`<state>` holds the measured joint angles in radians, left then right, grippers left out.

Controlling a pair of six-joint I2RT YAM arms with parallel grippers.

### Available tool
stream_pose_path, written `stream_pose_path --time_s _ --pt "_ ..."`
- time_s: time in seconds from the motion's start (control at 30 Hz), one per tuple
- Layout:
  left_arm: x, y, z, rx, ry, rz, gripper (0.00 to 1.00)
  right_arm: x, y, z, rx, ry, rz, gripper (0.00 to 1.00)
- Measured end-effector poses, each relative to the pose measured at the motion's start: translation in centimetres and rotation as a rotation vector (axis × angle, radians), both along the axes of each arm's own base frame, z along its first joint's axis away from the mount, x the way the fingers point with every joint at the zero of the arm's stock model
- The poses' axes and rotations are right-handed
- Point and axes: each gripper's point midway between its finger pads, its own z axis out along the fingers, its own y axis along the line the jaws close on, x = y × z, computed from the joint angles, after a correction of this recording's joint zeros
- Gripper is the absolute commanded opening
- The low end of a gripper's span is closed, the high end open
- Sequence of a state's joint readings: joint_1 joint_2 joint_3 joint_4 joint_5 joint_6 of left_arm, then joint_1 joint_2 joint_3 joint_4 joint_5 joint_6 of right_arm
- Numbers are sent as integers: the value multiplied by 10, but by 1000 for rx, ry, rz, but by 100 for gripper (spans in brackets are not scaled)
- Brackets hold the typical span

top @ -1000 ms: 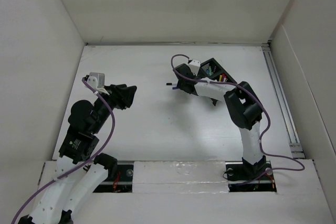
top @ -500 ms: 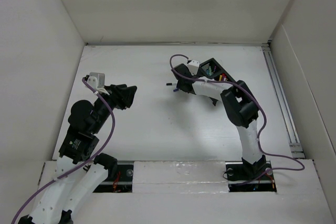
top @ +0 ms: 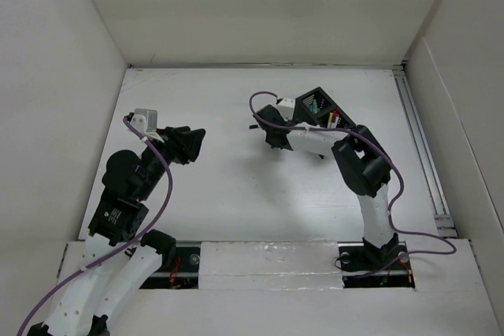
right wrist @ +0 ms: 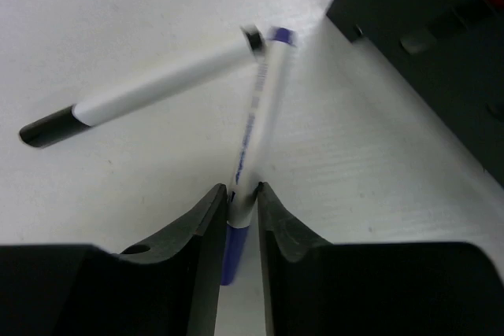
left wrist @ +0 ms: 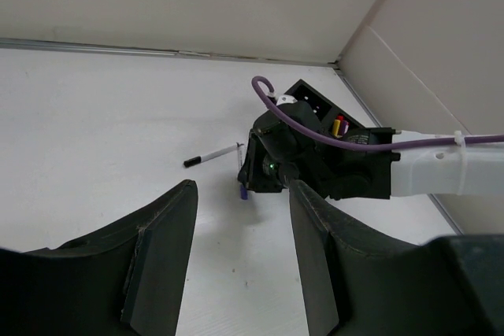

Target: Organize the desk

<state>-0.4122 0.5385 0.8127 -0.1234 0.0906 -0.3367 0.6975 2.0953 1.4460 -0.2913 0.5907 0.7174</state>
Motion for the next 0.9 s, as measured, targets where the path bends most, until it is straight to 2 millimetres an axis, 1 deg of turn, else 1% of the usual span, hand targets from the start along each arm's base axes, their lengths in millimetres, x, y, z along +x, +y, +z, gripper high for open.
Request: stream_pose_path --time_s 0.07,0.1,0.13,0.17,0.27,0.37,0.43,0.5,0.53,0.57,0.6,0.67,0.77,0.9 --pt "0 0 0 0 0 0 46 -9 -2 -1 -12 12 13 20" --pt "0 0 0 0 0 0 46 -13 -3 0 -16 16 16 15" --pt "0 0 0 0 0 0 46 -16 -5 0 -18 21 19 11" --pt "0 0 0 0 0 0 46 -18 -6 0 -21 24 23 9" --pt "0 0 0 0 0 0 46 -25 -7 1 -17 34 38 5" --pt "0 0 0 0 0 0 46 -37 -3 1 -17 46 66 5" --pt "0 0 0 0 0 0 46 -49 4 1 -12 56 98 12" --pt "0 0 0 0 0 -1 46 -63 10 2 -7 63 128 25" --pt "0 0 0 0 0 -2 46 -69 13 3 -2 68 141 37" --pt "0 0 0 0 0 -3 46 -75 15 4 1 72 156 40" --pt "0 0 0 0 0 -3 46 -78 17 4 4 74 166 42" --pt "0 -1 0 0 1 -4 46 -80 17 6 12 78 176 43" --pt "0 -1 0 1 2 -4 46 -74 12 6 22 82 169 43" --pt "0 -1 0 1 2 -4 46 -65 5 -1 15 99 158 41"
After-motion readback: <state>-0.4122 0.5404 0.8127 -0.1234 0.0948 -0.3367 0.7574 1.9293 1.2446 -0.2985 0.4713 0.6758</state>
